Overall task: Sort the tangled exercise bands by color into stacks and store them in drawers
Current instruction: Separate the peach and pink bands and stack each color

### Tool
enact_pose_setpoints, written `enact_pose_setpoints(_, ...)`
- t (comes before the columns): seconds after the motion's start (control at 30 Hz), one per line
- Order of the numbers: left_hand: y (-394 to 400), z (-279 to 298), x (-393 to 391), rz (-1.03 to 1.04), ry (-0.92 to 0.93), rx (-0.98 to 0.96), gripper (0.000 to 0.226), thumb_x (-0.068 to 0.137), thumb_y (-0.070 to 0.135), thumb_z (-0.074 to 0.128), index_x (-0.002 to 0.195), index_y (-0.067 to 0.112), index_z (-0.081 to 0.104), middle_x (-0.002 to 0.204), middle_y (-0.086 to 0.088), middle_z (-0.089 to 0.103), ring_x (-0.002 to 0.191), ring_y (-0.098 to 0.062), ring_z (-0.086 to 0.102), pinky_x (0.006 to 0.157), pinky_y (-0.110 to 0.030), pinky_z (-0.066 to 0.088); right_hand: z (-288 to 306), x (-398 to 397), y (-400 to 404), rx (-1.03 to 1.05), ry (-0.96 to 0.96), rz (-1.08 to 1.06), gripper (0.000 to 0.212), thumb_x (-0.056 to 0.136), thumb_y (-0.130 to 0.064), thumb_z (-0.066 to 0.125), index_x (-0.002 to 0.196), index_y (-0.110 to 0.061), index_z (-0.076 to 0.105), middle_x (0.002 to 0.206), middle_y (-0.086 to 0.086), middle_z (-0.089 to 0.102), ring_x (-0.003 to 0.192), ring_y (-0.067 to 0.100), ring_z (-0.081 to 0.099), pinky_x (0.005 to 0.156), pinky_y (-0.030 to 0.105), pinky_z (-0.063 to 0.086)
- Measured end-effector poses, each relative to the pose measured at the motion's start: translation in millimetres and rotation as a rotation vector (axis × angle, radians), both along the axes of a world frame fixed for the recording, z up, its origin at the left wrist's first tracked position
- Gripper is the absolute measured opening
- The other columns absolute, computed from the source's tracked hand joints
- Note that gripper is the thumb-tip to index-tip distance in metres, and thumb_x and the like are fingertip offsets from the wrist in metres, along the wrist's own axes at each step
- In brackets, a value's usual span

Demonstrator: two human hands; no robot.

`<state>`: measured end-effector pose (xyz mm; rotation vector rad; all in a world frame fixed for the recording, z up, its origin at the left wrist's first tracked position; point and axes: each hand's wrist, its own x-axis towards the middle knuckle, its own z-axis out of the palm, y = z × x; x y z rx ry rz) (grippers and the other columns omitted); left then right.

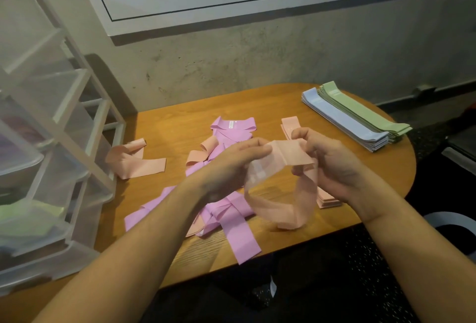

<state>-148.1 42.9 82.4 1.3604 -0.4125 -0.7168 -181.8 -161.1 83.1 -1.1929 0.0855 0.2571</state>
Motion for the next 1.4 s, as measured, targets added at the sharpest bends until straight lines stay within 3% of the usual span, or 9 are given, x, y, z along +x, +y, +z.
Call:
enact_pose_setpoints(0.23, 0, 4, -8, 0.066, -0.073, -0.053, 0.015, 0.086, 0.022, 0.065, 0.081, 0.031, 0.076, 0.080, 0.006, 0.068, 0.069, -0.006, 0.061, 0.062, -0.017, 0.048, 3, -4, -1, -0.088, 0.026, 0.094, 0.020, 0.082, -0.003, 0.052, 0.096, -0.018, 0.051, 0.068, 0.006, 0.052, 0.050, 0.012, 0.046, 0.042, 0.022, 0.036)
enact_pose_setpoints(0.4, -3, 5, -10, 0.153, -0.172, -0.079, 0.008, 0.089, 0.017, 0.067, 0.092, 0.023, 0.072, 0.086, 0.000, 0.071, 0.076, -0.009, 0.065, 0.069, -0.020, 0.049, -3, -11, 10, -0.366, -0.131, 0.107, 0.024, 0.090, -0.004, 0.068, 0.110, -0.004, 0.055, 0.095, 0.019, 0.062, 0.082, 0.023, 0.061, 0.071, 0.033, 0.050)
enact_pose_setpoints(0.5, -6, 9, -12, 0.180, -0.230, -0.044, 0.011, 0.096, 0.009, 0.064, 0.097, 0.020, 0.066, 0.081, 0.002, 0.073, 0.073, -0.008, 0.066, 0.066, -0.017, 0.050, -5, -18, 12, -0.482, -0.312, -0.031, 0.025, 0.091, -0.004, 0.067, 0.114, -0.010, 0.061, 0.107, 0.009, 0.068, 0.099, 0.017, 0.064, 0.082, 0.029, 0.056)
enact_pose_setpoints(0.63, -8, 12, -12, 0.221, -0.259, -0.044, 0.014, 0.097, 0.007, 0.061, 0.100, 0.020, 0.056, 0.083, -0.004, 0.075, 0.074, -0.014, 0.067, 0.068, -0.021, 0.051, -1, -28, 8, -0.346, -0.426, -0.098, 0.026, 0.096, -0.007, 0.050, 0.113, -0.017, 0.066, 0.104, -0.003, 0.072, 0.099, 0.014, 0.067, 0.083, 0.028, 0.057)
enact_pose_setpoints(0.77, -11, 8, -13, 0.317, -0.298, -0.074, 0.016, 0.095, 0.009, 0.066, 0.094, 0.020, 0.055, 0.087, -0.019, 0.070, 0.082, -0.028, 0.062, 0.068, -0.031, 0.047, 1, -32, 9, -0.412, -0.433, -0.128, 0.025, 0.095, -0.019, 0.064, 0.118, -0.013, 0.067, 0.106, 0.006, 0.073, 0.094, 0.021, 0.070, 0.083, 0.035, 0.060)
enact_pose_setpoints(1.03, -18, 6, -12, 0.407, -0.589, 0.065, 0.022, 0.089, 0.011, 0.074, 0.087, 0.027, 0.059, 0.117, 0.002, 0.061, 0.103, -0.011, 0.064, 0.082, -0.027, 0.052, 5, -30, 6, -0.419, -0.451, -0.264, 0.015, 0.098, -0.010, 0.056, 0.104, -0.011, 0.069, 0.082, -0.002, 0.069, 0.075, 0.014, 0.062, 0.068, 0.028, 0.054)
enact_pose_setpoints(1.17, -24, 9, -14, 0.346, -0.423, -0.070, 0.021, 0.093, 0.002, 0.067, 0.099, 0.017, 0.056, 0.084, -0.003, 0.069, 0.083, -0.017, 0.067, 0.078, -0.033, 0.057, 12, -24, 5, -0.312, -0.393, -0.252, 0.015, 0.100, -0.014, 0.053, 0.102, -0.013, 0.067, 0.085, 0.001, 0.065, 0.079, 0.019, 0.056, 0.070, 0.035, 0.048)
enact_pose_setpoints(1.3, -32, 15, -14, 0.297, -0.288, -0.072, 0.040, 0.093, 0.009, 0.068, 0.128, 0.020, 0.053, 0.091, -0.005, 0.074, 0.092, -0.019, 0.070, 0.083, -0.039, 0.060, 19, -16, 2, -0.174, -0.315, -0.278, 0.015, 0.100, -0.018, 0.052, 0.102, -0.014, 0.066, 0.088, 0.005, 0.065, 0.085, 0.021, 0.057, 0.074, 0.035, 0.051)
enact_pose_setpoints(1.4, -37, 15, -12, 0.234, -0.310, 0.005, 0.018, 0.096, 0.009, 0.065, 0.111, 0.019, 0.065, 0.091, 0.000, 0.073, 0.088, -0.013, 0.070, 0.071, -0.034, 0.061, 18, -11, -3, -0.151, -0.285, -0.281, 0.016, 0.098, -0.021, 0.055, 0.105, -0.014, 0.067, 0.093, 0.004, 0.069, 0.087, 0.017, 0.064, 0.075, 0.031, 0.054)
